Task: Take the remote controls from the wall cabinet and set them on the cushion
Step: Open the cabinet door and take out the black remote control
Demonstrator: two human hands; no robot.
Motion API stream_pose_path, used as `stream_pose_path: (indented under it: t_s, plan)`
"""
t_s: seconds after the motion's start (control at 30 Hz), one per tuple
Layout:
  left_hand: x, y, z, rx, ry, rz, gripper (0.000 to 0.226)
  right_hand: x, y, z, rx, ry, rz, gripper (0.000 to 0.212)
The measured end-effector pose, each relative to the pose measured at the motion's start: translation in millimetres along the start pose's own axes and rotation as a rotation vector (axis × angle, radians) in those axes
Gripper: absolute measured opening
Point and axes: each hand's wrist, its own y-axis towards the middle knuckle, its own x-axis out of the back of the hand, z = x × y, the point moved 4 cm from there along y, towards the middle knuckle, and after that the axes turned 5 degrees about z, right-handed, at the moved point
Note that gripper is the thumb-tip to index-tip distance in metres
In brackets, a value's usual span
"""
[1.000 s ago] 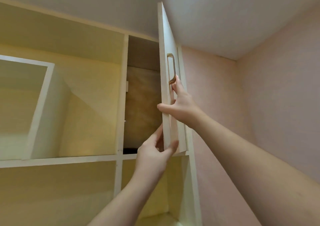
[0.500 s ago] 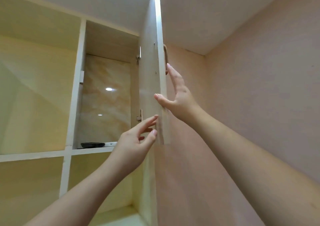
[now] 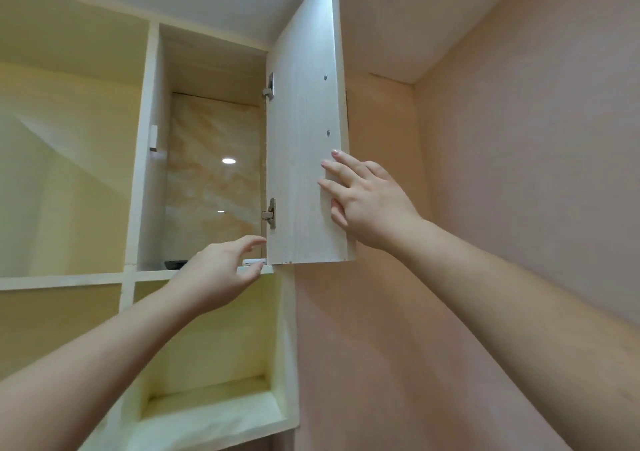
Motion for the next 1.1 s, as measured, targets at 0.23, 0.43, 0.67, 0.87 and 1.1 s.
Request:
stream_pose_path:
  t_s: [0.23, 0.43, 0.67, 0.87, 1.1]
  plan:
    - [19, -18, 12, 0.051, 0.169, -0.012, 0.046, 7, -1, 25, -0.012, 0.045, -0.012, 0.046]
    - [21, -26, 16, 0.031, 0.338, 0.019, 0.052, 12, -5, 58, 0.056, 0.261, 0.011, 0.048]
    - [13, -42, 42, 0.063, 0.417, 0.121, 0.059, -13, -5, 105, 0.095, 0.404, 0.097, 0.052]
    - [25, -49, 68, 0.045, 0.398, 0.112, 0.062, -29, 6, 138, 0.08, 0.442, 0.162, 0.05]
    - [38, -59, 106, 0.02, 0.381, 0.151, 0.064, -55, 29, 184, 0.025, 0.49, 0.303, 0.051]
